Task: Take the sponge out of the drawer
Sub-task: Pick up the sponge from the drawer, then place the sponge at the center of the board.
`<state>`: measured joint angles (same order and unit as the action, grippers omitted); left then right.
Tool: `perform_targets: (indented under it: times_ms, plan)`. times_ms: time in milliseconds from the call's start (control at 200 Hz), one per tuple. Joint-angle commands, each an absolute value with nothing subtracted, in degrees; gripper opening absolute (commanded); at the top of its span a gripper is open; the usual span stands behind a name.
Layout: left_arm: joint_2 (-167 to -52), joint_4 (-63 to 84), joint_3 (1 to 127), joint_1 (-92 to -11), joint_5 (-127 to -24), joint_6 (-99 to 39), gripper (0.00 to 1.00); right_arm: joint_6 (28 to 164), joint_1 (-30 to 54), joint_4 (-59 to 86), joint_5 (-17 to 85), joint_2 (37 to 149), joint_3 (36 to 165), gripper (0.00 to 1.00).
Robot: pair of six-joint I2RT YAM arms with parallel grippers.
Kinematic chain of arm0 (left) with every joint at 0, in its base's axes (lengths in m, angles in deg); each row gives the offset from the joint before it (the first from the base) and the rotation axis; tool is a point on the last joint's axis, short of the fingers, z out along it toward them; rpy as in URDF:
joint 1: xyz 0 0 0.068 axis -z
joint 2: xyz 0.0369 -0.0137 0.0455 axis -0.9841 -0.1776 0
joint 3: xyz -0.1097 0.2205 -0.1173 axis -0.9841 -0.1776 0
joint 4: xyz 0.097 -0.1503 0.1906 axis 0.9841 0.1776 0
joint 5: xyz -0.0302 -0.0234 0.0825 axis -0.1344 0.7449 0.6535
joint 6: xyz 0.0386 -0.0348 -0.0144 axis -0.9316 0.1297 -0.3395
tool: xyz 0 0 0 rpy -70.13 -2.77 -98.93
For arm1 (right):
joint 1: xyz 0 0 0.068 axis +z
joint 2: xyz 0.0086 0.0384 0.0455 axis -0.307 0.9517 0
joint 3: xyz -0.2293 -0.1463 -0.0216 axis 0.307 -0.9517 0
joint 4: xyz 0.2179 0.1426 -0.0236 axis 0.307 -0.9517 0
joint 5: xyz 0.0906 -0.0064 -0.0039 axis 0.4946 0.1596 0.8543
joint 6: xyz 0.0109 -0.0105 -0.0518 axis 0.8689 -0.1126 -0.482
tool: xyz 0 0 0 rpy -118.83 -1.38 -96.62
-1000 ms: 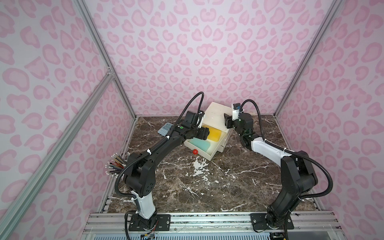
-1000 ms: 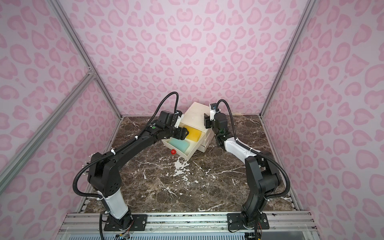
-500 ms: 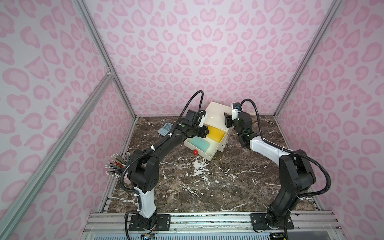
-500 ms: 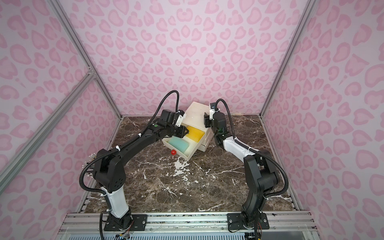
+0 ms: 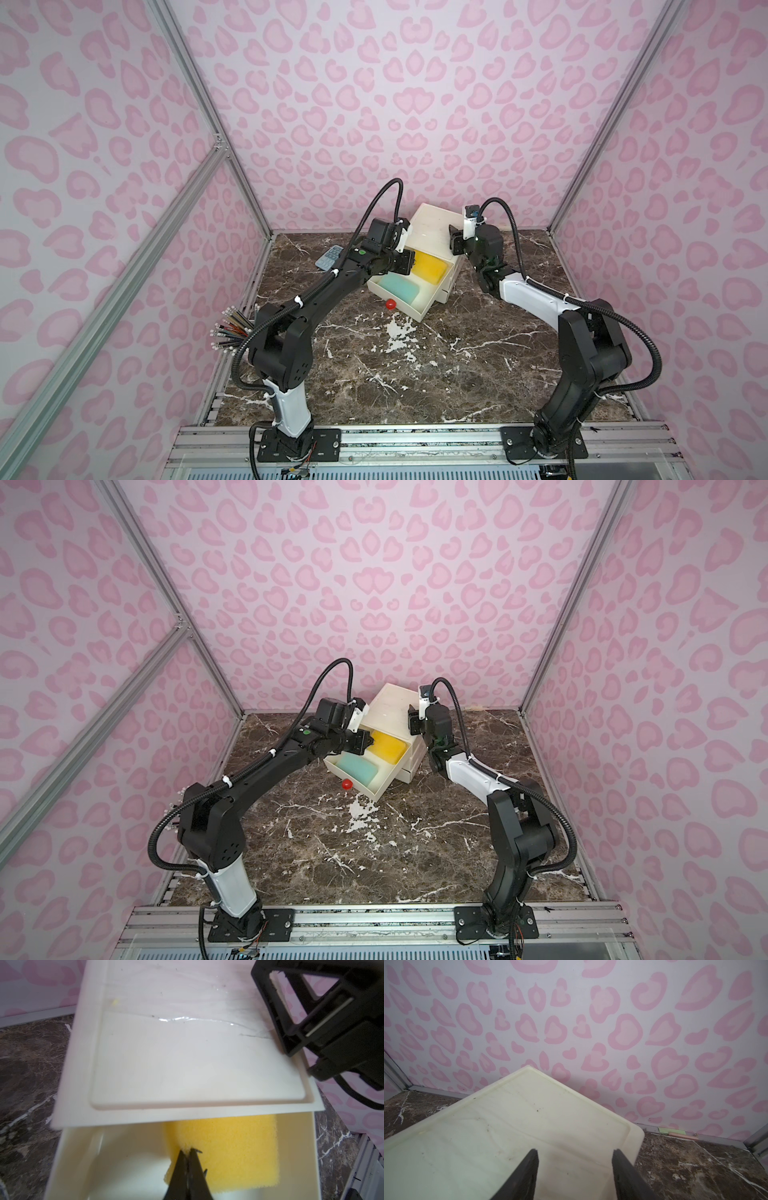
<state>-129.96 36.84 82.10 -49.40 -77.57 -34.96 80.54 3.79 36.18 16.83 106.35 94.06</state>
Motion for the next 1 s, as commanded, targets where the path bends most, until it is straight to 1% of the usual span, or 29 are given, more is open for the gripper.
perform_targets:
  times_ms: [0,85,185,430,550,680,765,880,995]
  plan:
    - [-126.69,38.38,81.53,-49.45,-74.07,-33.82,0.03,79.2,3.89,26.94,16.04,107.9,93.41,0.58]
    - [-123.54,40.82,80.5,-49.45,-70.97,-32.96,0.03,79.2,3.9,26.8,15.64,108.03,93.57,0.58]
    - [-119.76,45.39,78.93,-49.54,-65.01,-31.88,0.03,79.11,3.91,26.55,15.03,108.2,93.77,0.58]
    - [-105.59,49.19,68.21,-51.24,-54.59,-30.09,0.03,79.07,3.92,26.25,14.83,109.53,94.96,0.57]
    - [-100.73,51.83,65.06,-54.46,-50.54,-30.6,0.03,78.77,3.92,26.17,14.84,109.78,94.85,0.57]
    - [-96.49,55.11,63.32,-58.47,-42.6,-30.9,0.03,78.37,3.91,25.99,14.66,109.3,94.06,0.57]
    - [-94.22,53.87,62.08,-60.48,-40.76,-31.12,0.03,78.19,3.82,26.17,14.56,109.01,93.91,0.56]
    - [-95.1,54.07,61.32,-62.98,-39.27,-29.95,0.03,77.97,3.84,26.16,14.49,108.75,93.64,0.56]
    - [-99.28,51.43,57.81,-66.64,-44.47,-28.18,0.03,78.06,3.82,26.49,14.74,108.75,93.34,0.57]
